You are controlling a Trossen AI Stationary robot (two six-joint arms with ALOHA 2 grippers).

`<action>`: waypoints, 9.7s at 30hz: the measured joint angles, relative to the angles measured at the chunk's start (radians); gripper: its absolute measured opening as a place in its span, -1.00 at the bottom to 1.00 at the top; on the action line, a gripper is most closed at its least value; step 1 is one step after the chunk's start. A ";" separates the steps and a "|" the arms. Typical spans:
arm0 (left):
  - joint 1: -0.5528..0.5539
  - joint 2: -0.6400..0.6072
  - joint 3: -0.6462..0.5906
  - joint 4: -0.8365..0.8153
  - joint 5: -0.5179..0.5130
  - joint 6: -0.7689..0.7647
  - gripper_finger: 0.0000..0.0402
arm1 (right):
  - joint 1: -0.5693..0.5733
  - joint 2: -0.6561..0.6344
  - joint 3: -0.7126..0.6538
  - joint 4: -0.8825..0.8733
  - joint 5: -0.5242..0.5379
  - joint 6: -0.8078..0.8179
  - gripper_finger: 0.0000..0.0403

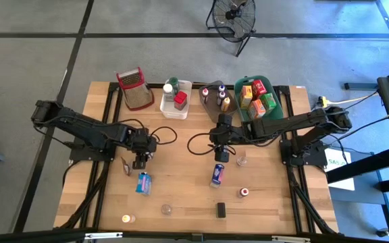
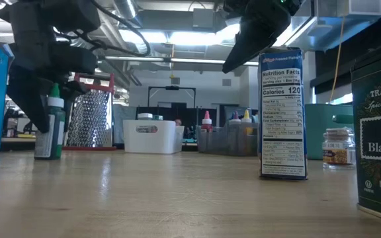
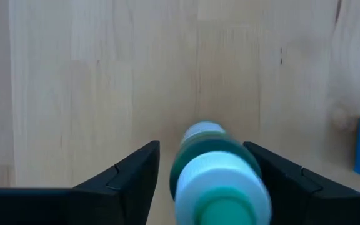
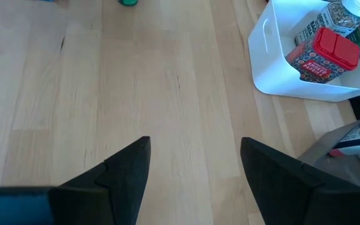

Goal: Pick & Place Kitchen Items
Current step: Put the green food coloring bottle into the black bin, then put the blue cereal box into the green bin

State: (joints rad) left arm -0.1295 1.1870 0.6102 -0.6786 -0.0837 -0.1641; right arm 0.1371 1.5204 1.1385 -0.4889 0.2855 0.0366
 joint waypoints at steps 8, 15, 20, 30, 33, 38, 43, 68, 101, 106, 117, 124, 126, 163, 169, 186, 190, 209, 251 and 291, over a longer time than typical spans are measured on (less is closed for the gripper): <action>0.011 0.000 0.000 0.003 0.000 0.012 -0.17 | 0.000 0.000 0.000 0.000 0.000 0.000 0.24; 0.011 0.000 0.079 -0.030 0.010 0.061 -0.30 | 0.000 0.000 0.000 0.000 0.000 -0.004 0.24; 0.025 0.000 0.202 -0.154 -0.006 0.118 -0.26 | 0.000 0.000 0.000 0.012 0.000 -0.058 0.24; 0.253 0.001 0.453 -0.244 -0.098 0.374 -0.28 | 0.043 0.000 0.000 0.133 0.001 -0.176 0.24; 0.379 0.026 0.494 -0.210 -0.085 0.422 -0.28 | 0.065 0.000 0.000 0.185 0.001 -0.248 0.24; 0.547 0.158 0.505 -0.110 -0.011 0.485 -0.28 | 0.105 0.000 0.000 0.259 0.061 -0.353 0.24; 0.614 0.286 0.513 -0.097 -0.002 0.536 -0.28 | 0.139 0.000 0.000 0.262 0.151 -0.386 0.24; 0.572 0.789 1.257 -0.183 0.113 0.652 -0.28 | 0.446 -0.001 0.000 0.361 1.140 -0.497 0.24; 0.645 1.110 1.439 -0.185 0.209 0.657 -0.28 | 0.521 -0.004 0.000 0.042 1.285 -0.220 0.24; 0.659 1.110 1.439 -0.204 0.177 0.677 -0.28 | 0.521 -0.004 0.000 0.040 1.285 -0.220 0.24; 0.675 1.120 1.437 -0.295 0.161 0.778 -0.27 | 0.520 -0.004 0.000 0.043 1.285 -0.216 0.24; 0.677 1.119 1.428 -0.294 0.153 0.779 -0.26 | 0.520 -0.004 0.000 0.043 1.285 -0.216 0.24; 0.677 1.119 1.425 -0.305 0.151 0.787 -0.25 | 0.520 -0.004 0.000 0.043 1.285 -0.216 0.24; 0.676 1.119 1.434 -0.328 0.072 0.781 0.22 | 0.520 -0.004 0.000 0.042 1.282 -0.216 0.24; 0.651 1.118 1.553 -0.480 -0.025 0.806 0.29 | 0.520 -0.004 0.000 0.039 1.283 -0.216 0.24; 0.483 0.979 1.719 -0.902 -0.257 0.585 0.32 | 0.520 -0.004 0.001 0.021 1.212 -0.201 0.24; 0.457 0.906 1.719 -0.893 -0.060 0.399 0.32 | 0.520 -0.004 0.018 0.020 1.018 -0.252 0.24; 0.162 0.381 1.178 -0.888 0.040 0.084 0.32 | 0.439 -0.004 0.294 -0.425 0.109 -0.334 0.24; 0.054 0.070 0.722 -0.688 0.026 -0.138 0.32 | 0.229 0.273 0.412 -0.568 -0.245 -0.864 0.24; 0.054 0.071 0.722 -0.678 -0.005 -0.110 0.32 | 0.204 0.422 0.410 -0.513 -0.279 -0.853 0.24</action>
State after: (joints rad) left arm -0.0750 1.2583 1.3323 -1.3563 -0.0887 -0.2745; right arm 0.3408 1.9423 1.5490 -1.0021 0.0067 -0.8162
